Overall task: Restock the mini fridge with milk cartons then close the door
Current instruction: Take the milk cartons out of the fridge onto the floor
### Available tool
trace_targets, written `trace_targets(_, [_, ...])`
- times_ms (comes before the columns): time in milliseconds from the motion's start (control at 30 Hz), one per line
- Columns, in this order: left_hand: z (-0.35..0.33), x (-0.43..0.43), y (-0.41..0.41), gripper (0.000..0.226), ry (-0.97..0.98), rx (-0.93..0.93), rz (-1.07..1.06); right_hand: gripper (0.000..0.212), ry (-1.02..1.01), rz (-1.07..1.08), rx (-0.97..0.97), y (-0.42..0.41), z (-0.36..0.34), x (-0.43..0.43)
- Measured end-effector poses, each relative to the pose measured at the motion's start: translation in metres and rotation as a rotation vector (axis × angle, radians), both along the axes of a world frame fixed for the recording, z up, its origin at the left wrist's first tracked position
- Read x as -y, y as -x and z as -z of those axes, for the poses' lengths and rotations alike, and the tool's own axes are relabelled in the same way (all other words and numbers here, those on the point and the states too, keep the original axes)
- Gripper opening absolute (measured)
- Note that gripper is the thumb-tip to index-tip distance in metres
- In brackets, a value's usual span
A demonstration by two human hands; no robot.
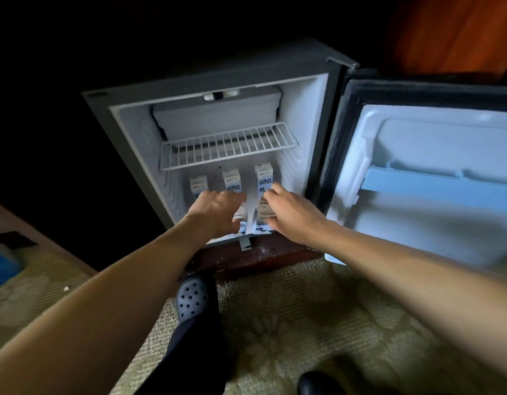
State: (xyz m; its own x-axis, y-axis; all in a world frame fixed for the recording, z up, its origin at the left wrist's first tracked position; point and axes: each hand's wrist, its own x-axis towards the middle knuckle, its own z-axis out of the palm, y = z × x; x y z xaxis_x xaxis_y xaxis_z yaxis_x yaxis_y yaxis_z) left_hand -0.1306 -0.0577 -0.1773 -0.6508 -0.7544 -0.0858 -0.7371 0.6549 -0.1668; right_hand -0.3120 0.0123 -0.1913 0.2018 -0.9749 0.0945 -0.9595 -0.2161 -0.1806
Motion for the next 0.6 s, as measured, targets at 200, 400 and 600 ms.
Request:
trace_targets(200, [-0.062,-0.062,0.025,0.048,0.015,-0.022,0.041,0.031,-0.028,0.026,0.077,0.030,-0.043,-0.091])
trace_targets(400, [-0.110,-0.134,0.076,0.049,-0.041,-0.080,0.191,0.040,-0.091,0.175,0.150,0.081,-0.077,-0.194])
trace_targets(600, [-0.106,-0.195,0.145,0.050,-0.134,-0.109,0.357,0.039,-0.114,0.284,0.094,0.136,-0.079,-0.278])
